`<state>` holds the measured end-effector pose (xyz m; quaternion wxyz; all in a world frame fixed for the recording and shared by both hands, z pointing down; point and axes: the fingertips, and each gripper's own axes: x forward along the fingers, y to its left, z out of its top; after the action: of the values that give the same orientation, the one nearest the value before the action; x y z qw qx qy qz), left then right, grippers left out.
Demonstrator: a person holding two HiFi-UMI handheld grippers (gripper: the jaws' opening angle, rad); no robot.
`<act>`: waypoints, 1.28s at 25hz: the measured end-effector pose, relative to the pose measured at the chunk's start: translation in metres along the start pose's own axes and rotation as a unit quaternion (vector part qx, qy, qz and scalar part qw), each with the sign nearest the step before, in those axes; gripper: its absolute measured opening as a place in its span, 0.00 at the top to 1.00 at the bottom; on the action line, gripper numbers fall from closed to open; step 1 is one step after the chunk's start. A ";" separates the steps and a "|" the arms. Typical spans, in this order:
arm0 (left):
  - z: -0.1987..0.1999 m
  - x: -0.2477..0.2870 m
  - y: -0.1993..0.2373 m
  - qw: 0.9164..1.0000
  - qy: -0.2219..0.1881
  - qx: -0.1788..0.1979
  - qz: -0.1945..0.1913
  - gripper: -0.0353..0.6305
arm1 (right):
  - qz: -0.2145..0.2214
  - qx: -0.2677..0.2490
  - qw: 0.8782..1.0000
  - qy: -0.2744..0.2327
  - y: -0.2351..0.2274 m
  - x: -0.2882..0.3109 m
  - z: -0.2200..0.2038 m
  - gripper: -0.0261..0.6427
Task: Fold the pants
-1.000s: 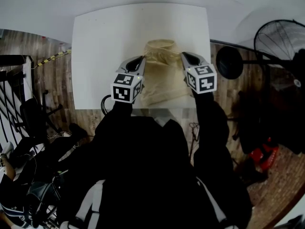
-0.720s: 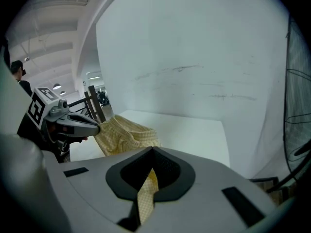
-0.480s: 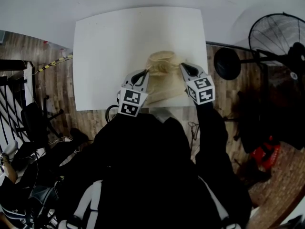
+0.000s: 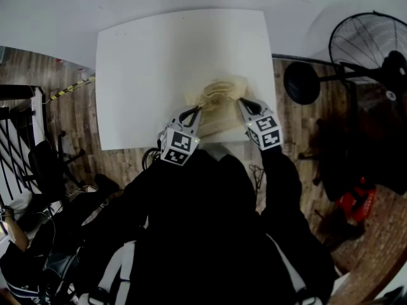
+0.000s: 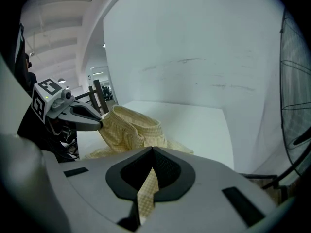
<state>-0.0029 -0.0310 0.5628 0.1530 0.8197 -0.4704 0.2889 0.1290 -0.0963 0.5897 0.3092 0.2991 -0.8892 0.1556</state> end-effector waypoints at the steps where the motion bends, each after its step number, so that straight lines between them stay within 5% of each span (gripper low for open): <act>1: -0.002 0.000 -0.002 1.000 0.001 0.003 -0.003 0.93 | 0.000 0.001 1.000 0.002 0.001 -0.001 -0.003 0.95; 18: -0.045 0.010 -0.027 0.995 0.064 0.047 -0.054 0.93 | 0.016 0.005 0.998 0.056 0.010 0.005 -0.050 0.95; 32: -0.083 0.014 -0.048 0.985 0.123 0.023 -0.116 0.92 | 0.037 0.038 0.993 0.104 0.013 0.009 -0.082 0.95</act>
<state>0.0167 0.0271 0.6377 0.2239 0.8301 -0.3427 0.3786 0.1523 -0.0520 0.6570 0.3822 0.2598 -0.8561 0.2313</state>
